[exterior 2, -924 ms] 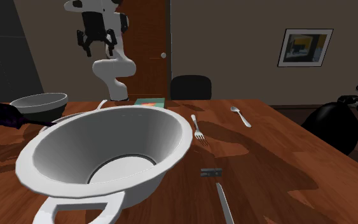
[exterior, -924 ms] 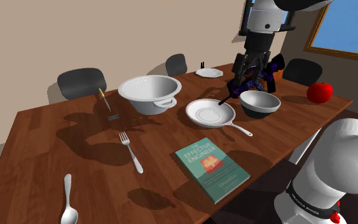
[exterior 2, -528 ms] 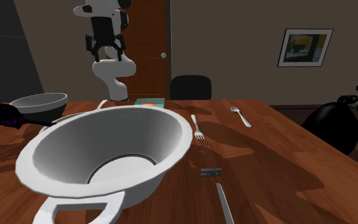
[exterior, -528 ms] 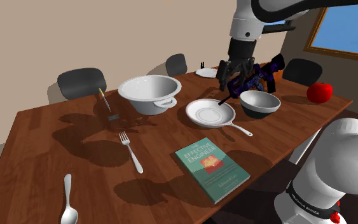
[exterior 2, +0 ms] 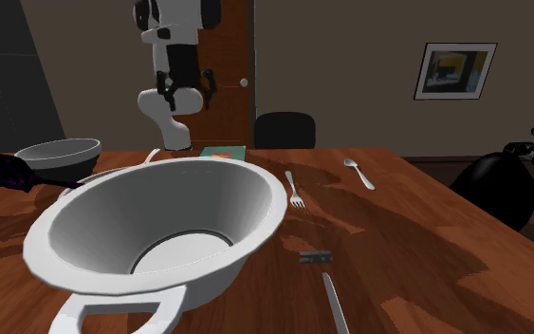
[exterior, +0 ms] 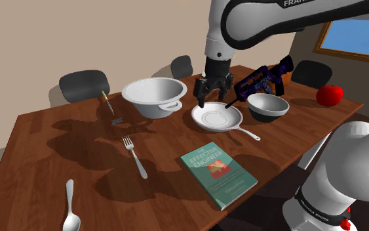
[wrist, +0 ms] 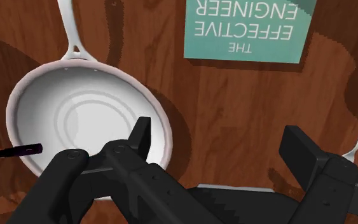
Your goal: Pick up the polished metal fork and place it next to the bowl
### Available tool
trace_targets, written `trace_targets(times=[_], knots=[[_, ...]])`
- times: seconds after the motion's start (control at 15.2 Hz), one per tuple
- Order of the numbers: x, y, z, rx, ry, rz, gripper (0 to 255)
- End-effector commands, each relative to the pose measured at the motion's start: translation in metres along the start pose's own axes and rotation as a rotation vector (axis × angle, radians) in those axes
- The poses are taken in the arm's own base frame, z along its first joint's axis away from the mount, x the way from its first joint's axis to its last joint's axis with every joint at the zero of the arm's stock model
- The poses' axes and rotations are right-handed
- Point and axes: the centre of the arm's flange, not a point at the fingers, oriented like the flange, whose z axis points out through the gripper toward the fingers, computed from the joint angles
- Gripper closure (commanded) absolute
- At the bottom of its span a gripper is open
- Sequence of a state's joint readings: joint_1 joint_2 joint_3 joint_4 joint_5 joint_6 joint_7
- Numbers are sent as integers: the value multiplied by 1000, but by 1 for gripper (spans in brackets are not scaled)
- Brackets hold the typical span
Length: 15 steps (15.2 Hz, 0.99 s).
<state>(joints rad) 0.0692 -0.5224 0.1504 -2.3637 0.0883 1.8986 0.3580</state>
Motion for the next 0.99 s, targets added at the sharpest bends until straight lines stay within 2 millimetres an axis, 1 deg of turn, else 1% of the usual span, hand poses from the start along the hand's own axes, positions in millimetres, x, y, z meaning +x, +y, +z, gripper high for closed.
trace_targets(times=[0.0, 0.92], knots=[[12, -22, 15, 0, 2, 1, 0], [86, -167, 101, -5, 12, 7, 0]])
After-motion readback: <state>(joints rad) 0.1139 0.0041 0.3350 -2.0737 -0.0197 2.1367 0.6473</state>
